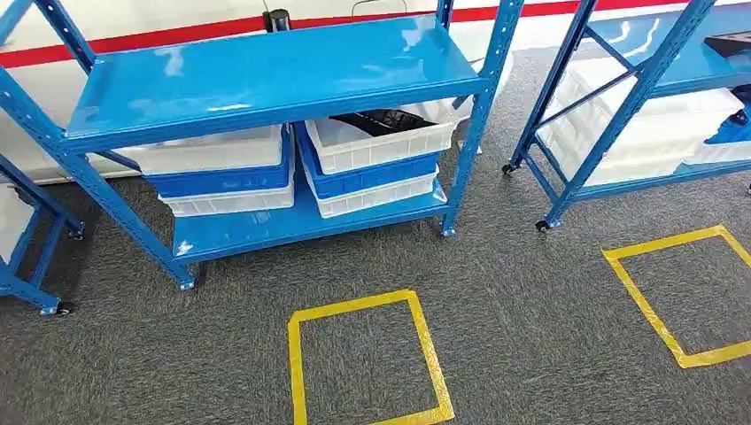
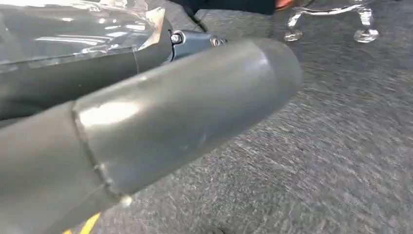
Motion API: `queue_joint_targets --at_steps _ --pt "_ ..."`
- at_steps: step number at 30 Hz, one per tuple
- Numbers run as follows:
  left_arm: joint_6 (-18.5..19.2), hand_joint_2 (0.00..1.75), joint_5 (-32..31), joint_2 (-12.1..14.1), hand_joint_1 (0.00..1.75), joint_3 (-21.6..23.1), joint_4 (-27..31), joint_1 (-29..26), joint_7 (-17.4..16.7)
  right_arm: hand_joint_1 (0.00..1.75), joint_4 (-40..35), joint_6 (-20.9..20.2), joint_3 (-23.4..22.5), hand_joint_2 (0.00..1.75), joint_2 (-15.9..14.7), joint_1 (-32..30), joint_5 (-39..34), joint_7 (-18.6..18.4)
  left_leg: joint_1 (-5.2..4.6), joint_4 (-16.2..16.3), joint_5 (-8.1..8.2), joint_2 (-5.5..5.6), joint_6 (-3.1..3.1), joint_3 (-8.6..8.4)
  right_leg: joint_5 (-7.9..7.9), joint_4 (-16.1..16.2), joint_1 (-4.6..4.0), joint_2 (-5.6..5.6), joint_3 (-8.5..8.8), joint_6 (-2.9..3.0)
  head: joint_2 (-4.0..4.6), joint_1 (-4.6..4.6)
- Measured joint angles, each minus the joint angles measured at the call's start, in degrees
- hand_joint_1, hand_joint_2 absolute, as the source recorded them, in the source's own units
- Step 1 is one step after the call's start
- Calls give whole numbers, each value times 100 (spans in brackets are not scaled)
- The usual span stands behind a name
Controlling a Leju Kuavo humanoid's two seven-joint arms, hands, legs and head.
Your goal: Take the parts from the cabinet and place them on the table.
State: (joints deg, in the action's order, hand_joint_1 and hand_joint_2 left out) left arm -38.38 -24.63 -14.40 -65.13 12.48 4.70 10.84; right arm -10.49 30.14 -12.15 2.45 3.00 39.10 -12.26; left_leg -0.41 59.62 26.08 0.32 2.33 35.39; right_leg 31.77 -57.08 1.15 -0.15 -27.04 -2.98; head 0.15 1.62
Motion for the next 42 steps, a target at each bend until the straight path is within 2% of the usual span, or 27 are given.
queue_joint_targets --at_steps 1,2,4,6,8,10,11,12,15,16,17,18,20,21,22,23,25,26,30,32,34,35,36,37,38,40,42 --pt "0 0 -7 -2 0 2 0 4 -2 0 -7 -9 -2 0 -4 -1 17 -37 82 -106 -61 13 67 -123 40 -11 5 -1 59 -30 0 -11" --pt "0 0 -17 -2 0 2 0 5 -2 0 -7 -13 0 0 -7 5 35 -48 53 -163 -63 20 94 -176 122 -184 -11 0 9 -11 0 -24" --pt "0 0 -42 7 0 2 0 11 -18 0 -4 -24 -2 0 9 14 35 -65 40 -171 -36 43 162 -215 502 -1100 -8 3 -517 65 0 -42" --pt "0 0 -48 7 0 4 0 10 -26 0 -4 -28 -4 0 9 4 33 -76 0 -170 6 120 194 -241 647 -1827 -21 6 -1034 45 0 -42" --pt "0 0 -48 7 0 4 0 7 -37 0 -4 -31 -15 0 7 -25 30 -81 -30 -169 46 231 199 -300 347 -1556 -35 15 -1058 -47 0 -42" --pt "0 0 -50 7 0 4 0 8 -37 0 -4 -31 -17 0 7 -21 33 -81 -58 -170 101 339 193 -393 -240 -507 -53 133 -702 -85 0 -44" --pt "0 0 -50 -15 0 4 -6 8 -39 0 -4 -31 -22 0 -11 -25 30 -81 -50 -169 122 374 184 -389 -409 -128 -59 344 -593 -27 0 -40" --pt "0 0 -50 -11 0 4 -6 21 -39 0 0 -33 -24 0 -7 -42 30 -81 -98 -145 170 451 148 -411 -470 -58 -94 395 -559 53 0 -35" --pt "-2 0 -50 -18 0 4 -7 4 -46 0 0 -33 -28 0 -15 -6 30 -85 -67 -169 183 565 85 -399 -477 -44 -108 262 -485 169 0 -57" --pt "-7 0 -50 5 0 4 -2 3 -46 0 0 -35 -28 0 9 2 33 -85 -88 -138 209 565 60 -412 -510 25 15 206 -437 207 0 -50" --pt "-11 0 -52 7 0 4 -7 3 -46 0 -2 -37 -30 0 4 7 33 -85 -78 9 313 325 10 -365 -510 57 18 157 -392 249 0 -44" --pt "-15 0 -55 7 0 4 -7 8 -44 0 0 -37 -30 0 7 1 35 -85 -49 309 506 180 -40 -217 -497 58 22 100 -367 295 0 -17" --pt "-9 0 -57 22 0 6 -7 18 -44 0 0 -37 -35 0 18 -16 35 -85 45 1172 895 65 -155 260 -466 58 23 -14 -340 334 0 -26" --pt "-9 0 -57 22 0 6 -7 16 -46 0 0 -37 -39 0 17 -17 37 -85 92 1496 980 49 -204 468 -449 57 35 -62 -337 322 0 -13" --pt "-11 0 -57 24 0 6 -7 8 -50 0 0 -37 -46 0 17 -17 41 -85 140 1571 914 36 -244 557 -440 57 57 -109 -327 308 0 -20" --pt "-11 0 -57 31 0 6 -7 2 -50 0 0 -37 -52 0 17 -16 46 -85 181 1347 700 8 -290 488 -416 55 83 -155 -308 270 0 -20" --pt "-7 0 -66 44 0 6 -7 4 -48 0 0 -37 -59 0 28 -16 48 -85 250 387 174 -136 -373 -1 -363 53 141 -239 -266 184 0 -22" --pt "26 0 -72 35 0 6 -7 7 -37 0 0 -42 -63 0 24 -14 48 -85 274 -57 39 -385 -400 -261 -328 46 113 -279 -197 121 0 4" --pt "37 0 -74 35 0 6 -7 9 -35 0 0 -42 -65 0 20 -13 48 -85 277 -89 51 -422 -398 -273 -324 45 104 -285 -178 115 0 13" --pt "48 0 -76 27 0 6 -7 12 -31 0 0 -42 -65 0 16 -11 48 -87 274 -115 76 -462 -395 -265 -315 40 86 -289 -155 104 0 19" --pt "125 0 -103 35 0 6 -7 27 6 0 0 -48 -72 0 20 -12 46 -107 231 -108 97 -369 -318 -274 -265 59 56 -325 -186 27 0 -10" --pt "212 0 -144 52 0 9 -7 24 66 0 0 -59 -79 0 20 11 33 -140 148 -107 94 -236 -164 -252 -285 137 63 -450 -59 -98 0 -35" --pt "208 0 -171 68 0 11 -7 21 85 0 0 -66 -92 0 33 16 33 -142 186 -174 12 -110 -12 -280 -54 -188 109 -177 -190 -101 0 -85" --pt "208 0 -177 77 0 13 -7 21 96 0 0 -76 -118 0 28 -8 30 -151 129 -170 18 48 46 -252 524 -1674 64 -34 -970 -15 0 -107" --pt "208 0 -177 76 0 13 -7 17 96 0 0 -79 -120 0 26 -28 30 -153 109 -170 21 121 50 -255 520 -1841 47 -22 -1087 -35 0 -107" --pt "208 0 -177 76 0 13 -7 15 96 0 0 -79 -122 0 26 -41 30 -153 93 -169 22 200 51 -265 394 -1689 32 -8 -1057 -69 0 -105" --pt "208 0 -177 81 0 13 -7 16 96 0 0 -79 -122 0 28 -39 30 -153 77 -168 22 337 50 -289 -58 -750 3 61 -663 -122 0 -107"
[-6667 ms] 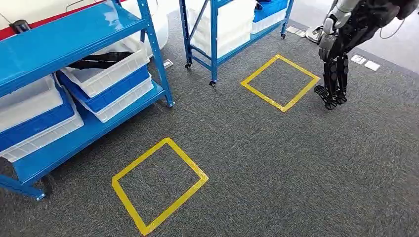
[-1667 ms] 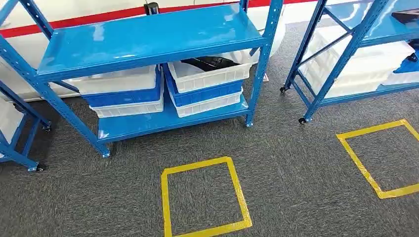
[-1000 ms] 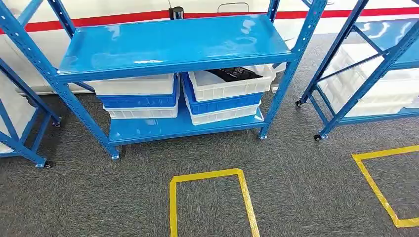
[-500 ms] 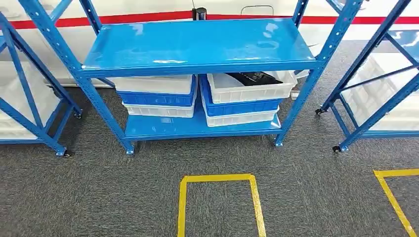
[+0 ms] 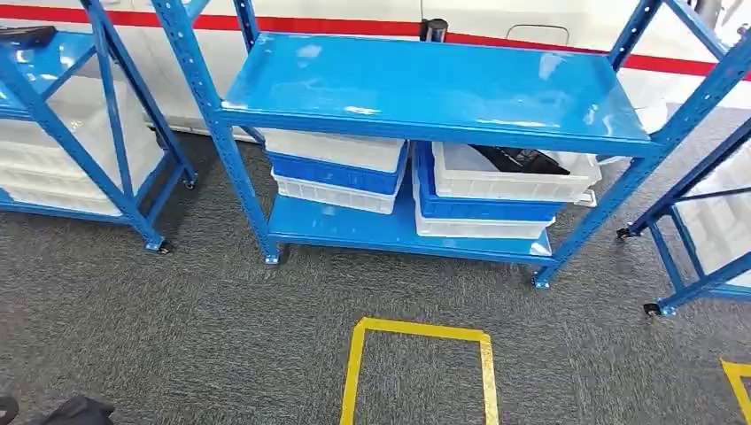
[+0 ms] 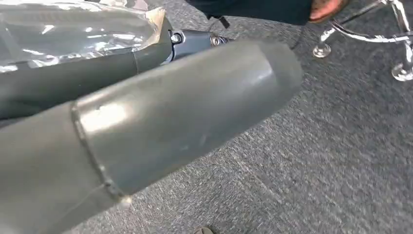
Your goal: Take the parts from the cabinet and place them on the table.
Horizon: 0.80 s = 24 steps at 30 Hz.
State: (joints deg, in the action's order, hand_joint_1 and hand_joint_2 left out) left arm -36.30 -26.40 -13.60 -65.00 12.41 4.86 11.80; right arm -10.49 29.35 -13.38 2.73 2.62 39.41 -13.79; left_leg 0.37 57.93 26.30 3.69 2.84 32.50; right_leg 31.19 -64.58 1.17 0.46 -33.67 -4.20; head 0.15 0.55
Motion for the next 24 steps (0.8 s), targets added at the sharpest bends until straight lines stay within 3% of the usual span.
queue_joint_targets --at_steps 1,2,3,4,5,7,8,10,11,14,15,17,18,24 --pt "-9 0 -9 0 0 0 0 0 4 0 0 2 -2 0 -4 1 0 0 -2 0 3 22 -4 -3 -196 526 -5 102 229 11 0 -2" --pt "-37 0 -37 0 0 0 0 -1 13 0 2 24 -4 0 -11 6 2 -9 -49 26 15 64 -22 -8 -264 732 -41 171 254 66 0 -15" --pt "-66 0 -66 0 0 9 0 -6 33 0 0 77 -11 0 -11 18 0 -35 -60 24 41 103 -55 0 -317 755 -47 154 264 159 0 -9" --pt "-98 0 -81 4 0 22 0 -12 35 0 2 116 -18 0 -9 29 0 -79 -81 47 76 105 -11 5 -336 766 -36 151 266 175 0 5" --pt "-125 0 -105 20 0 39 0 -18 26 0 0 124 -33 0 -9 39 -4 -139 -67 41 82 106 102 -3 -334 765 -39 151 280 176 0 -4" --pt "-142 0 -127 33 0 59 0 -20 6 0 0 129 -55 0 -9 29 -17 -179 -34 25 71 89 27 -19 -336 761 -55 153 296 192 0 -6" --pt "-151 175 -140 39 0 68 0 -20 -4 0 0 138 -81 0 -11 28 -15 -188 -21 15 62 83 -10 -21 -337 759 -66 156 317 217 0 -4" --pt "-173 175 -164 44 0 79 0 -20 -37 0 0 151 -107 0 -11 25 -17 -188 -12 -1 49 76 -30 -27 -348 757 -77 161 325 236 0 -4" --pt "-179 175 -164 46 0 83 0 -20 -44 0 0 151 -118 175 -7 22 -20 -188 -13 -10 43 76 -40 -32 -348 757 -82 161 322 236 0 -4" --pt "-208 175 -164 50 0 83 0 -21 -53 0 0 151 -131 175 -2 26 -24 -190 -14 -23 46 76 -49 -42 -339 757 -89 160 322 250 0 -4" --pt "-205 175 -164 50 0 85 0 -21 -52 0 0 151 -133 0 0 25 -24 -188 -14 -24 50 76 -56 -47 -339 757 -102 160 322 251 0 -2" --pt "-192 175 -164 52 0 85 0 -21 -52 0 0 149 -138 0 7 25 -17 -188 -14 -25 56 76 -76 -50 -335 757 -104 160 324 256 0 -2" --pt "-190 175 -160 52 0 85 0 -21 -52 0 0 146 -138 175 9 25 -15 -186 -15 -25 56 76 -78 -50 -335 757 -104 160 324 256 0 -4" --pt "-149 175 -85 48 0 83 -7 -27 -98 0 0 125 -138 175 9 24 35 -112 -25 -25 59 76 -80 -49 -331 757 -97 160 286 259 0 -4"
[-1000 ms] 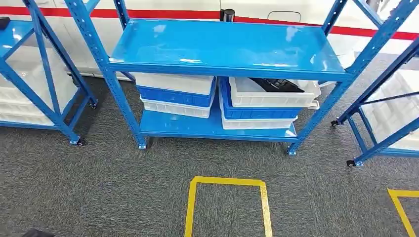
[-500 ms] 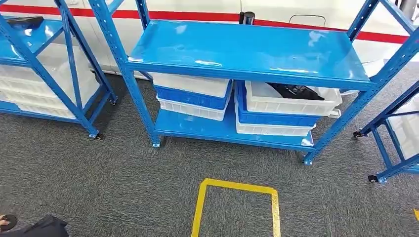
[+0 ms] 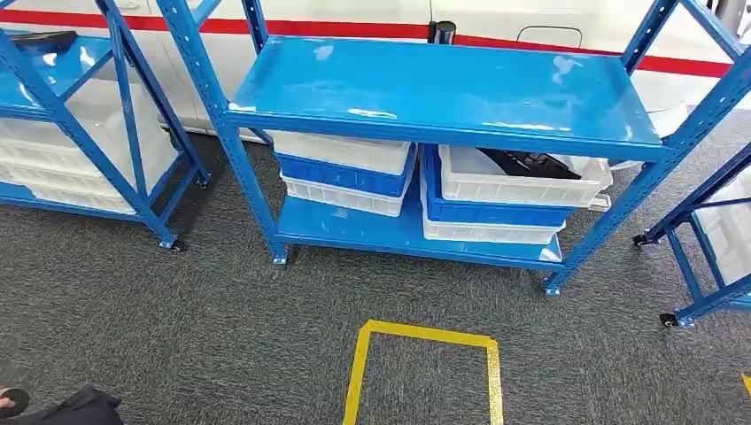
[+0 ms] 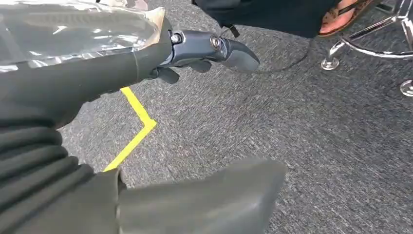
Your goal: Take the parts from the cabinet and place them on the table.
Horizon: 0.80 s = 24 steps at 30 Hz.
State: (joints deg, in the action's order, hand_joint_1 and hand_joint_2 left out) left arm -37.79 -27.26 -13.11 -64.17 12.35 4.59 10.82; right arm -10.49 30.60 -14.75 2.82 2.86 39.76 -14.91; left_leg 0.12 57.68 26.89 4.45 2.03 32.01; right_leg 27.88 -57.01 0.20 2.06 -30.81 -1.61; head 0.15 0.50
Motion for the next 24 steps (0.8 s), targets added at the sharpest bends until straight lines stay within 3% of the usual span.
queue_joint_targets --at_steps 2,3,4,5,9,18,19,20,24 --pt "15 175 29 -5 0 0 -9 -2 -18 0 0 -7 0 175 0 0 18 9 -7 0 0 0 1 0 0 0 7 0 1 -1 0 -2" --pt "44 175 37 -7 0 0 -20 -5 -33 0 0 -11 0 0 0 -1 33 11 -10 0 0 0 1 0 0 0 13 0 0 -1 0 -2" --pt "93 175 57 -13 0 -2 -26 -8 -55 0 0 -24 0 0 2 -1 39 9 -11 1 0 0 1 -1 0 0 14 0 2 -1 0 0" --pt "107 175 70 -15 0 -4 -31 -13 -90 0 0 -26 0 175 2 -1 53 9 -13 1 0 0 1 1 0 0 16 0 3 -1 0 0" --pt "55 175 29 -13 0 66 -35 -61 -258 0 0 -64 4 175 -4 -23 13 -8 -15 2 0 0 2 1 -1 1 20 0 10 -2 0 0" --pt "770 175 538 233 0 1244 44 -301 -424 0 -138 -634 182 175 -57 -233 -767 243 -14 1 1 -1 2 6 0 1 20 0 -3 -1 0 0" --pt "853 175 597 258 0 1378 66 -328 -444 0 -162 -704 208 0 -61 -252 -853 267 -14 1 2 0 1 5 1 1 20 0 -2 -1 0 0" --pt "931 0 656 290 0 1509 88 -355 -461 0 -184 -772 230 0 -68 -270 -942 304 -14 1 3 -1 0 5 2 1 20 0 -6 -1 0 0" --pt "1291 0 918 402 0 2093 181 -469 -533 0 -282 -1055 365 0 -90 -365 -1326 455 -14 1 4 -1 0 5 3 1 20 0 -11 0 0 0"
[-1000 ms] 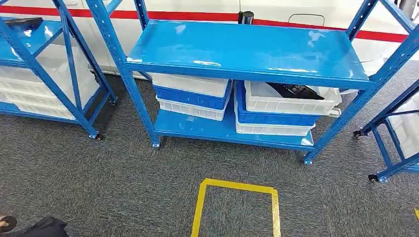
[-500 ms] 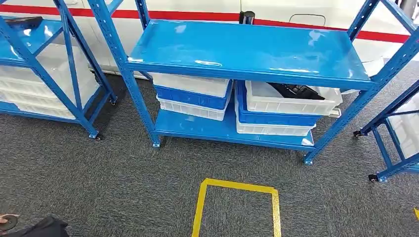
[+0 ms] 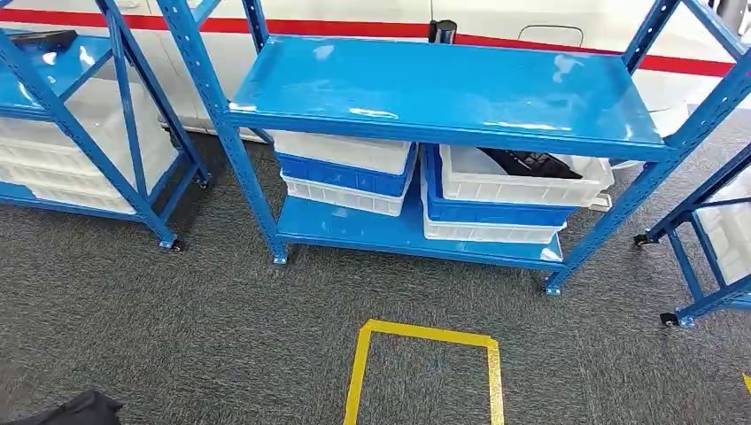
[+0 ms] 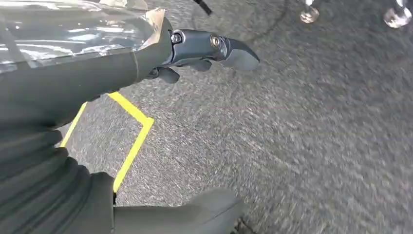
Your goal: Take the parts from the cabinet and place them on the table.
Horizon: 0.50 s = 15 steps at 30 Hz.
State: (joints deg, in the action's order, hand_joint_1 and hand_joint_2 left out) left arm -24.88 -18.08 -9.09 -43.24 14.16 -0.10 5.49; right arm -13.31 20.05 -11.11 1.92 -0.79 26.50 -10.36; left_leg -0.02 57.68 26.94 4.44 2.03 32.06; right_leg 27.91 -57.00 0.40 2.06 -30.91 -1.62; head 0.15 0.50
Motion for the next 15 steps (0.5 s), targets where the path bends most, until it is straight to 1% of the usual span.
queue_joint_targets --at_steps 15 --pt "1291 0 941 452 0 2146 376 -428 -276 0 -403 -1032 525 0 -81 -377 -1374 520 0 0 2 0 1 4 1 0 1 0 -4 0 0 0"
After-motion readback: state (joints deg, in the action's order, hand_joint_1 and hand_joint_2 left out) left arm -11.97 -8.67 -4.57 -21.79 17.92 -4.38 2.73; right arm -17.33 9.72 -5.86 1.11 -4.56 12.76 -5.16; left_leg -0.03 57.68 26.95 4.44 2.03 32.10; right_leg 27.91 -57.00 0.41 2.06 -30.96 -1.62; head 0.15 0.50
